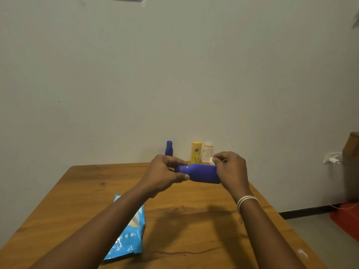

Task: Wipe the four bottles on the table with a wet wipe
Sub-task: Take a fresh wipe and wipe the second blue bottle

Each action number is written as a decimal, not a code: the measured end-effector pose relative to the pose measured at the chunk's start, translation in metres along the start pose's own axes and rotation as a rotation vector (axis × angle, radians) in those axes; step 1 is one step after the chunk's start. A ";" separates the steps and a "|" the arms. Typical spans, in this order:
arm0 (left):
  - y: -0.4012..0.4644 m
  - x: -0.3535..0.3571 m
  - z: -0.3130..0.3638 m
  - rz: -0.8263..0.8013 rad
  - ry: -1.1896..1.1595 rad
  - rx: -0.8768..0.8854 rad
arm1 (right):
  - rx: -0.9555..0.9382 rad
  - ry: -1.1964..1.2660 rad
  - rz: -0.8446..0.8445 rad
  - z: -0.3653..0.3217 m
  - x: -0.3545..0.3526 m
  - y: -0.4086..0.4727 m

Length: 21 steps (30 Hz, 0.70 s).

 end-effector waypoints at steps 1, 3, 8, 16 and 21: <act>-0.001 0.000 0.002 0.029 0.034 0.029 | 0.061 0.019 -0.001 0.008 -0.001 0.001; -0.004 0.005 0.008 0.076 0.084 0.082 | 0.090 0.064 -0.021 0.000 0.006 -0.005; -0.009 0.004 0.016 0.229 0.076 0.207 | -0.066 0.234 -0.064 -0.061 0.034 -0.045; -0.008 -0.008 0.011 0.259 0.029 0.193 | -0.063 0.329 0.085 -0.043 0.026 -0.050; -0.012 -0.013 0.010 0.241 -0.032 0.230 | -0.083 0.238 0.086 -0.029 0.017 -0.038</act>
Point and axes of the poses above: each hand's wrist, its own y-axis towards the middle knuckle, its own x-axis out of the palm, z = x × y, the point moved 9 cm from there along y, towards the middle knuckle, and after that the axes turned 5 degrees about -x, right-handed, at the moved point
